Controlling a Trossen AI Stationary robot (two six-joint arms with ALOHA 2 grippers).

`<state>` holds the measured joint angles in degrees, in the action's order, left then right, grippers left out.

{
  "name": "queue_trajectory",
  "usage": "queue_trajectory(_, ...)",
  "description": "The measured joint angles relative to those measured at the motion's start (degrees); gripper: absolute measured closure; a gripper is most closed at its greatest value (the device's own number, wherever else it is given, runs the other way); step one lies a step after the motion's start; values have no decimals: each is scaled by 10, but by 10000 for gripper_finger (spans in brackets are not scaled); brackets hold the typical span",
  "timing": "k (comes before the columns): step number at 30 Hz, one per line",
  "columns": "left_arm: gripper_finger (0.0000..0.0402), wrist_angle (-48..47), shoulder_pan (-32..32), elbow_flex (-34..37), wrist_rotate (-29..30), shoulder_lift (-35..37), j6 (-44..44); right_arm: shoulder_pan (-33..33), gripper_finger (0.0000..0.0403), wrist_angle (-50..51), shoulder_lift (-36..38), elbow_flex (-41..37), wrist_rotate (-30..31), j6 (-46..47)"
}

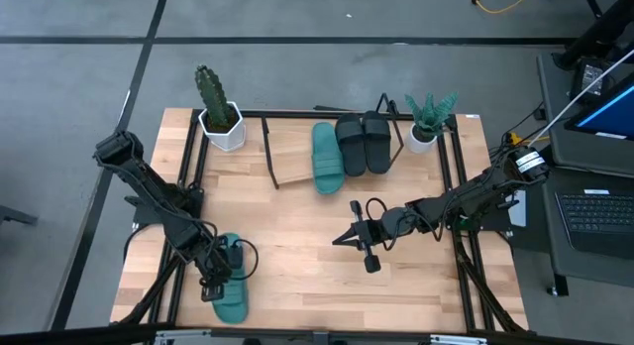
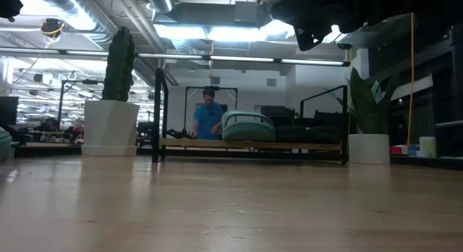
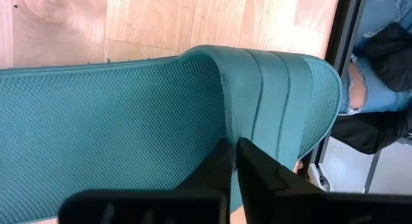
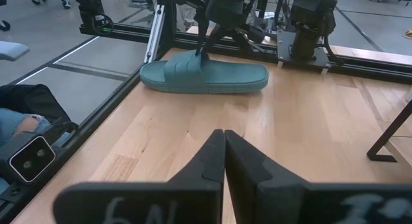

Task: Pick and place slides into the shelf
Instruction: Put the dark green slide on the shelf

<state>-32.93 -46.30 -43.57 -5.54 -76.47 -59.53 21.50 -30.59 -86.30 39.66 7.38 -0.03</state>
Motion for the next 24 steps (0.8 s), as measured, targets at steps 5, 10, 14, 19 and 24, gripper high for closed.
queue_trajectory(5, 398, 0, 2, 0, 2, 0, 0, 0, 389, 0, 0, 0, 0, 0)
queue_trajectory(10, 399, -2, 18, -7, -6, 3, 3, 0, 389, -6, 0, 0, 0, -2)
queue_trajectory(14, 400, -8, 42, -17, -4, 19, 22, 0, 389, -15, 0, 0, 0, -6)
queue_trajectory(19, 401, -9, 83, -35, 3, 38, 73, 1, 389, -13, 0, 4, 1, -43)
queue_trajectory(24, 401, -9, 134, -55, 15, 45, 101, 10, 389, 7, 0, 34, 3, -99)
